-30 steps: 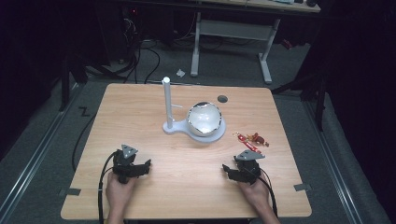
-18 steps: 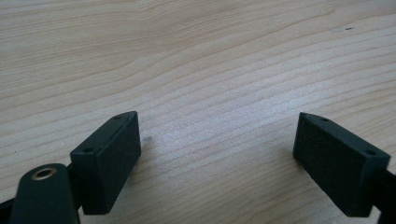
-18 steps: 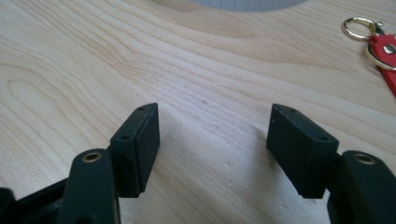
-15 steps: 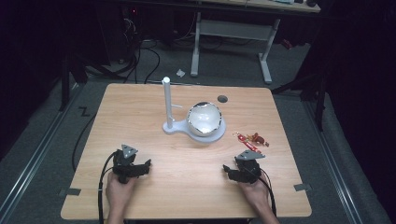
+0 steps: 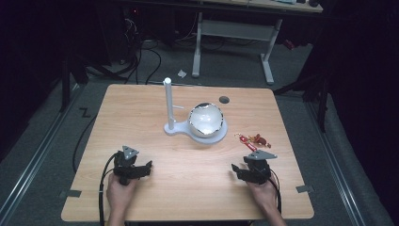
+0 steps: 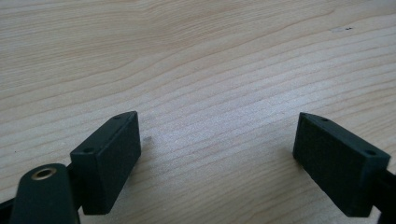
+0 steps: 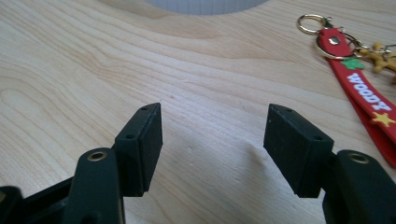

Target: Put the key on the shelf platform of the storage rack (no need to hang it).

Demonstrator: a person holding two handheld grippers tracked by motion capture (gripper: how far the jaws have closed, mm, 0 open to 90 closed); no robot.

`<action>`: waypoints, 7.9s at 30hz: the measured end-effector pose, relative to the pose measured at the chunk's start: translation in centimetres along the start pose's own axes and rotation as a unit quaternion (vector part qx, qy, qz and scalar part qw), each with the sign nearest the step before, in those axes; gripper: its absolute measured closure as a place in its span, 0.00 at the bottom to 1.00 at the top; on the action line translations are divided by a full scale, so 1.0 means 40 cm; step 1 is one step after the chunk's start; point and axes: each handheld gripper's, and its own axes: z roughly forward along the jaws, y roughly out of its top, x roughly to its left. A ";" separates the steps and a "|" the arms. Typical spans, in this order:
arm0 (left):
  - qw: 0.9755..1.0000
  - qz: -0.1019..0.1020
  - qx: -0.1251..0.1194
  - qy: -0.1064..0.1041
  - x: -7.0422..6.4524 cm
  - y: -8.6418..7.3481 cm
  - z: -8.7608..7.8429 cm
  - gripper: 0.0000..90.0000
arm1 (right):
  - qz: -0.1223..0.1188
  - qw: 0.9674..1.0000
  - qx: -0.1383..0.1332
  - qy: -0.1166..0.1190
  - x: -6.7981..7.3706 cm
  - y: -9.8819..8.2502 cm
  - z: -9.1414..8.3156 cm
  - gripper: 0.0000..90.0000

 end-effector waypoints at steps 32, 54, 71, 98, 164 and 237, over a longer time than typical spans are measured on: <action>1.000 0.000 0.000 0.000 0.000 0.000 0.000 0.17 | 0.027 0.997 -0.024 -0.061 -0.148 0.037 -0.055 0.42; 1.000 0.000 0.000 0.000 0.000 0.000 0.000 0.17 | 0.051 0.996 0.025 -0.067 -0.255 0.082 0.015 0.20; 1.000 -0.001 0.001 0.000 0.000 0.001 0.000 0.17 | 0.032 0.996 0.047 -0.062 -0.264 0.069 0.075 0.18; 1.000 -0.001 0.001 0.000 0.000 0.001 0.000 0.17 | 0.039 0.998 0.026 -0.036 -0.270 0.052 0.060 0.75; 1.000 0.000 0.000 0.001 0.000 0.000 -0.001 0.17 | 0.015 0.996 -0.064 0.062 -0.167 0.178 -0.116 0.75; 1.000 0.000 0.000 0.000 0.001 0.001 0.000 0.17 | -0.021 0.997 0.013 0.080 -0.008 0.413 0.137 0.75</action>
